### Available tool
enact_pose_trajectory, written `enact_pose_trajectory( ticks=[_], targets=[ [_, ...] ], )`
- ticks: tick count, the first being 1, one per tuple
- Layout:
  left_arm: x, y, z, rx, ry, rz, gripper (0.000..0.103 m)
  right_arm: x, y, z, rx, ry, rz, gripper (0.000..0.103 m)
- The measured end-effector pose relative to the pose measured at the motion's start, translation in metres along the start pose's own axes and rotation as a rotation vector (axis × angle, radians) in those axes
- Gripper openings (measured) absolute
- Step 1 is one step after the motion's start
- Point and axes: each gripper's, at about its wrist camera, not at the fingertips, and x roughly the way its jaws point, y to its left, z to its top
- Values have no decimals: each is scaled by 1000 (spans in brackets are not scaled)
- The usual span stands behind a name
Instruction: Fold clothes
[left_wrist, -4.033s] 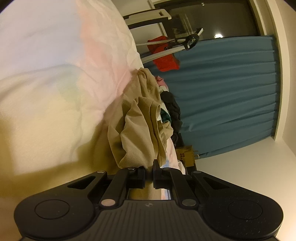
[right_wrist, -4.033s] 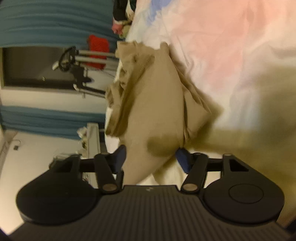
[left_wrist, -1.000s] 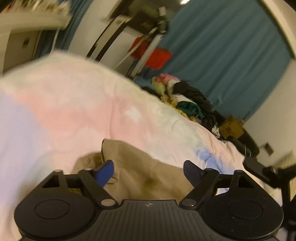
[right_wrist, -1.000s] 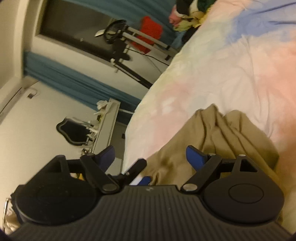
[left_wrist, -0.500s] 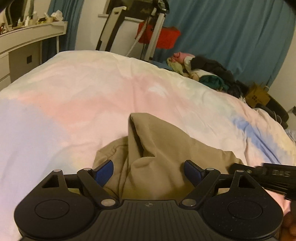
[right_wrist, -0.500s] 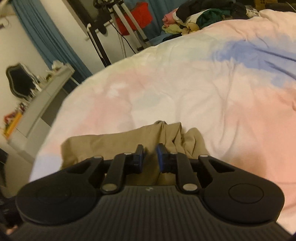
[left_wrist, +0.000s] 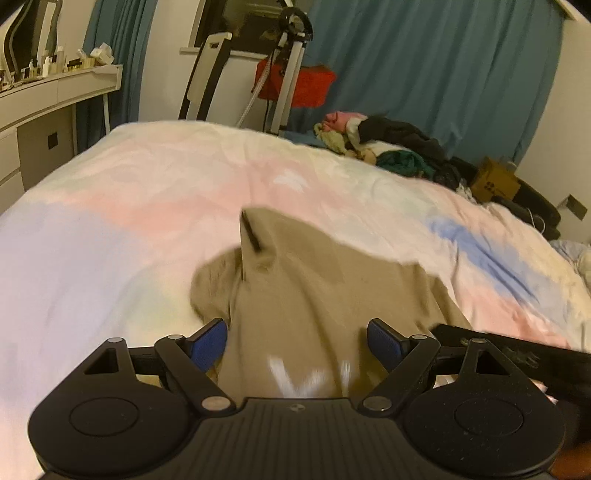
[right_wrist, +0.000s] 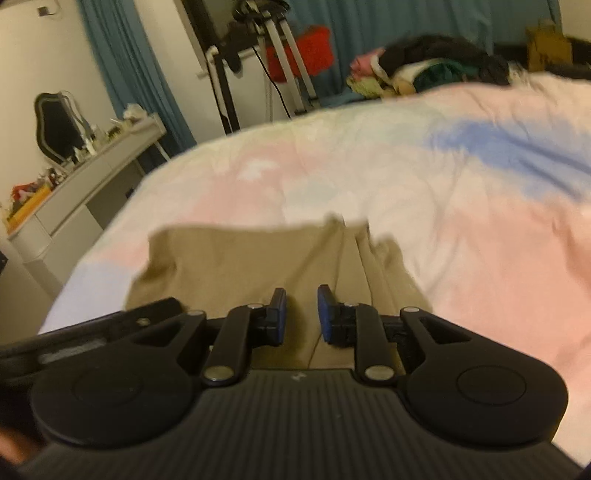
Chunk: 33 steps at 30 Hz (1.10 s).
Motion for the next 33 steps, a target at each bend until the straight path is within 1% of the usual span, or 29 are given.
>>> enact_pose_trajectory(
  ticks=[2,4,8,12,13,14,15,16,18,20,22,24,25,27,28,29,30,31,32,33],
  targets=[
    [0,-4,-9,14,17,18,84,1,-2,-5,25,10,-10,21],
    [-5,-3,-14,-19,18,27,84,-5,1,-4,24,7,-16,22],
    [-30,4,-18,-109,15,-51,84,-35,8,-7,53,-21,34,23],
    [-58,14,-24,-201,13,-119,84,-70,5,-18,131,-34,143,24],
    [-63,20,-26,-245,20,-145,84,-76,0,-21,180,-35,195,34],
    [-68,26,-29,-288,26,-171,84,-82,-7,-25,241,-31,255,58],
    [-72,33,-31,-333,34,-198,84,-84,-14,-29,302,-22,300,72],
    [-74,40,-35,-381,47,-229,84,-82,-20,-32,360,-7,328,88],
    [-74,53,-41,-472,72,-278,84,-79,-33,-38,477,25,385,88],
    [-71,62,-46,-542,91,-320,85,-73,-45,-45,588,64,429,88],
    [-64,66,-48,-588,114,-359,85,-59,-51,-51,670,120,426,88],
    [-53,67,-49,-619,137,-408,86,-46,-56,-58,738,146,396,87],
    [-48,67,-50,-636,150,-432,86,-40,-60,-64,793,156,374,87],
    [-33,67,-54,-678,189,-482,86,-26,-71,-76,922,182,341,79],
    [-26,66,-57,-701,208,-507,86,-20,-77,-82,978,189,321,73],
    [-20,65,-60,-723,225,-530,86,-15,-82,-85,1017,185,305,71],
    [-13,64,-62,-742,238,-545,86,-13,-84,-86,1032,171,303,66],
    [-7,63,-64,-761,248,-555,86,-10,-84,-84,1032,155,306,50],
    [-1,62,-65,-778,253,-562,86,-10,-82,-81,1015,142,301,44],
    [4,61,-66,-794,259,-567,86,-12,-77,-77,979,129,293,42]
  ],
)
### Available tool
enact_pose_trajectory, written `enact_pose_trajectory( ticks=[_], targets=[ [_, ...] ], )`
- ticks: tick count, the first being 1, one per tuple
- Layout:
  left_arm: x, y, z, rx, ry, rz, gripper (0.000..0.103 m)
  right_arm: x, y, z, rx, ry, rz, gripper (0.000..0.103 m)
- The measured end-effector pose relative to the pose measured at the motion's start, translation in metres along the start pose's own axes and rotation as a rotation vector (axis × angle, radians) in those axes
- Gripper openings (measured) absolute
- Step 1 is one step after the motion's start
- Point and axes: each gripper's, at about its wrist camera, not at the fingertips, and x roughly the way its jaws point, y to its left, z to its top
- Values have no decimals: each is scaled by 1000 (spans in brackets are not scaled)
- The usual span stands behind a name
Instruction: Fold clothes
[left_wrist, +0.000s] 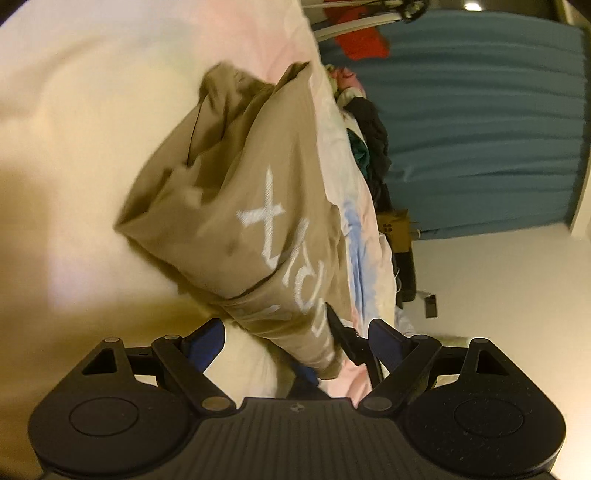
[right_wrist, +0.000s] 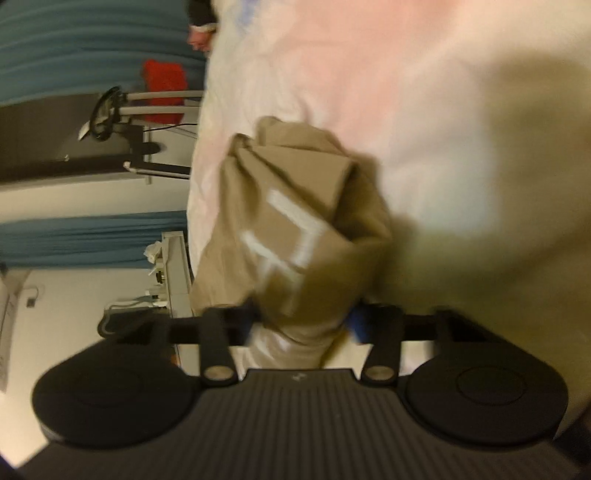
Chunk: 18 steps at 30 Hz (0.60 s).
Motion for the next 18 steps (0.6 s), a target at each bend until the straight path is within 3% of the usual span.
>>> enact_pose_trajectory(
  ticks=[2,4,8,13,18],
  targets=[
    [7,3,4,-22,4,5,85,-3,12,-5,-67,-17,32,32],
    [12,5,7,-45,3,11,77,-8,20,-10,-104,-22,72,29],
    [2,18,16,-136,-71,-32,76,-20,25,-13,-102,-11,127,26],
    [0,31,16,-233,-97,-84,56,-28,25,-8,-89,-14,152,26],
    [0,12,23,-180,-70,-108,43,-45,32,-13,-106,-50,166,25]
  ],
)
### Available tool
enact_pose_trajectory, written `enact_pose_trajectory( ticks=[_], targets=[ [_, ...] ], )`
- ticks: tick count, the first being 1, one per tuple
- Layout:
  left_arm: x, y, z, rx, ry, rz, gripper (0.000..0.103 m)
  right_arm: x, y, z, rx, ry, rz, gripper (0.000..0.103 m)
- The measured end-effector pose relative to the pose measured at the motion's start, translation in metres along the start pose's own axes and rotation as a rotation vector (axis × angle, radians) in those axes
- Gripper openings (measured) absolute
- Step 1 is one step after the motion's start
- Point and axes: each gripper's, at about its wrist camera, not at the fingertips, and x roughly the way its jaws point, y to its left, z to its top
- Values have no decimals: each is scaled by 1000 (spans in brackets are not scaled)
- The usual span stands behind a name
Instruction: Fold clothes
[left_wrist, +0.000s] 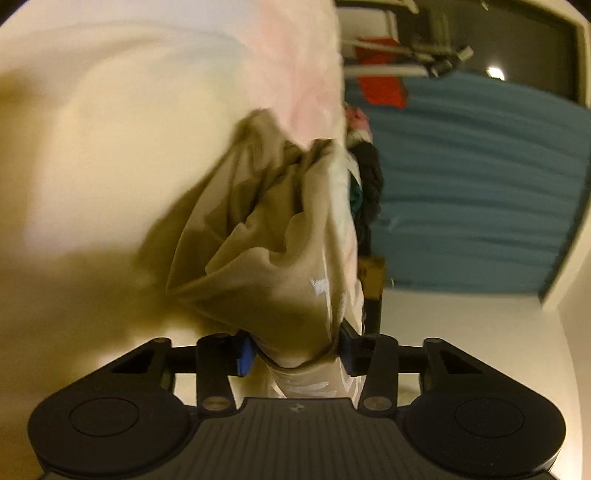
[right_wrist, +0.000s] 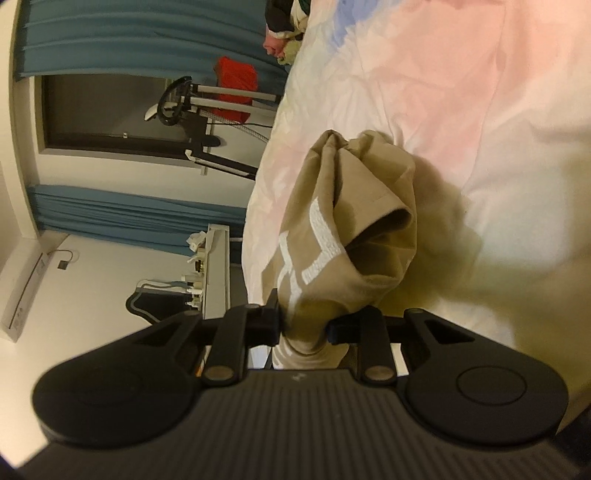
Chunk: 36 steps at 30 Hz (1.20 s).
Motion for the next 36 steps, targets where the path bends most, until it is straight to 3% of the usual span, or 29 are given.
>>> enact_pose_trajectory(
  ticks=[4,7,12,17,20,25,27,29,31,36],
  targets=[
    [7,-30,-3,18,75,-11,36,-31,7,-1,-2,-56,24,25],
    [26,-72,-15,109,107,38,33,-56,13,10,31,-105,39,25],
    [96,-160,-26,252,186,116,29,-89,19,57,159,-191,47,25],
    [209,-253,-33,372,201,160,27,-99,40,139,205,-315,39,25],
    [293,-304,-46,450,165,187,27,-88,66,208,99,-406,30,25],
    [420,-363,-64,554,128,53,27,-66,89,318,-84,-544,55,25],
    [464,-366,-75,612,116,4,27,-59,83,346,-135,-589,71,25],
    [503,-350,-83,653,109,4,27,-54,60,360,-172,-603,64,25],
    [539,-322,-92,683,145,45,27,-44,28,367,-200,-607,9,25],
    [550,-218,-96,769,251,181,27,-23,-61,354,-156,-525,-168,25]
  ],
)
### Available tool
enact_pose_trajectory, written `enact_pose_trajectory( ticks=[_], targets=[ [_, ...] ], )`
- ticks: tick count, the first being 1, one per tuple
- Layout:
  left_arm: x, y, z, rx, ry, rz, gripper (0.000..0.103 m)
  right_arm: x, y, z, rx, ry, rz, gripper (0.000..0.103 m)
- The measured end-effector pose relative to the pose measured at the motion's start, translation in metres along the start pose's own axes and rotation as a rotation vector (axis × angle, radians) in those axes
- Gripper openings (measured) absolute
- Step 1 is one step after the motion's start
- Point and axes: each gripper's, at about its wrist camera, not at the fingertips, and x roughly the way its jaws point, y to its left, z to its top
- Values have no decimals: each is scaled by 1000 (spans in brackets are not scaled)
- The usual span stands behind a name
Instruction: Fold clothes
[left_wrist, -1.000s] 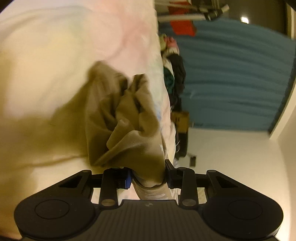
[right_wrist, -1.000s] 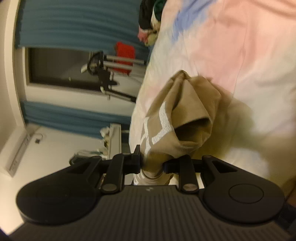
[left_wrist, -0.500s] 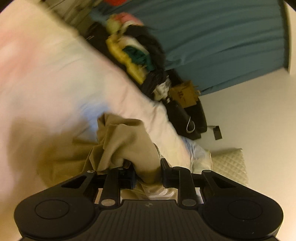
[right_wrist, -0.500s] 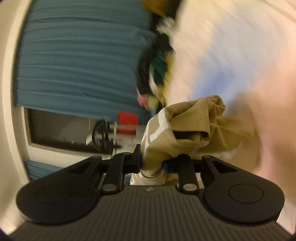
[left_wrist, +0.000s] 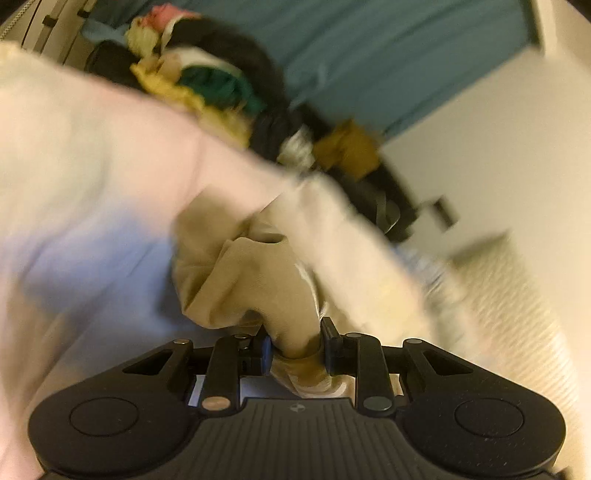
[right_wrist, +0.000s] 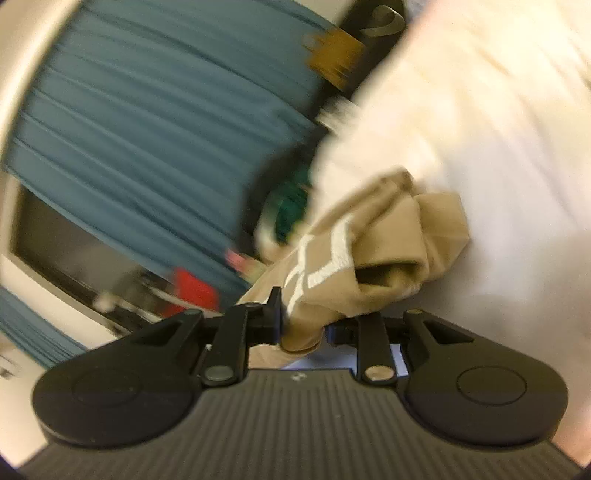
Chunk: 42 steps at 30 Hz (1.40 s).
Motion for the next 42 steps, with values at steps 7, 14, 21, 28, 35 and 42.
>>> enact_pose_trajectory(
  ticks=[7,14,21,28,35,42],
  targets=[
    [5,35,-20,117,35,55,46,-4,-38,-43,37,55,-112,27],
    [-64,-19,-9,237,76,140,80,-44,-5,-48,16,129,-274,27],
    [-175,-89,-28,392,12,158,84,-118,62,-56,-226,100,-315,27],
    [-295,-153,-66,547,-104,148,101,-192,123,-64,-418,32,-250,69],
    [-390,-178,-109,643,-244,161,103,-261,166,-87,-541,-74,-192,84],
    [-465,-162,-161,673,-364,189,103,-302,177,-131,-630,-152,-162,84]
  ],
)
